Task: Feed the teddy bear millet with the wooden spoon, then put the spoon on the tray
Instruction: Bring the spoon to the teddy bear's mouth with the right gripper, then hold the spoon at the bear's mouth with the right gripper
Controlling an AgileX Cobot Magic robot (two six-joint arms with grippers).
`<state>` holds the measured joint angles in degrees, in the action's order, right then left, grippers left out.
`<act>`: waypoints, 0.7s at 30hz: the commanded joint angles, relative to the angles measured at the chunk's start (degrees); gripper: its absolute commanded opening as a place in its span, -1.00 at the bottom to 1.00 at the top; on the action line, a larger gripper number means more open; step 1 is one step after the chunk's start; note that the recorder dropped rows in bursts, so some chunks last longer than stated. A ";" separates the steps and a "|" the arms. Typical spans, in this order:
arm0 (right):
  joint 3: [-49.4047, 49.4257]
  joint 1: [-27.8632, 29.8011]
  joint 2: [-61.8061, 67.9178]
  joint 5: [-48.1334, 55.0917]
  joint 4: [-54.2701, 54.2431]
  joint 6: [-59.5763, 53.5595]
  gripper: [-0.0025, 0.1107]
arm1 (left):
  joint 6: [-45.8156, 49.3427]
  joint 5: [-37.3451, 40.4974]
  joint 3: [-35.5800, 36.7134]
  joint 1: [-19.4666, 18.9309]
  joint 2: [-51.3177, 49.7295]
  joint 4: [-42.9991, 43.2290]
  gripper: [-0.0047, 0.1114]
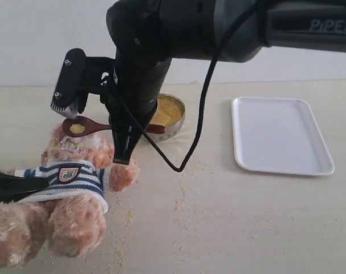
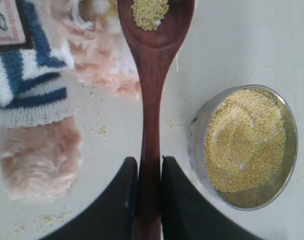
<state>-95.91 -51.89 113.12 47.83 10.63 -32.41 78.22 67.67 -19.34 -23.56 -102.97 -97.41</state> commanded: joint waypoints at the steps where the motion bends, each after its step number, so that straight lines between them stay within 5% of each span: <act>1: 0.14 -0.98 0.78 -0.04 4.74 2.77 -0.96 | -0.34 2.29 -0.29 0.17 -0.14 -0.71 -0.83; 21: 9.56 -9.46 0.78 -3.25 35.78 23.34 -0.96 | -0.34 2.29 -0.29 0.17 -0.14 -0.63 -0.83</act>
<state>-87.44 -61.16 114.26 46.30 44.00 -12.53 78.22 67.67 -19.34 -23.56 -102.97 -97.70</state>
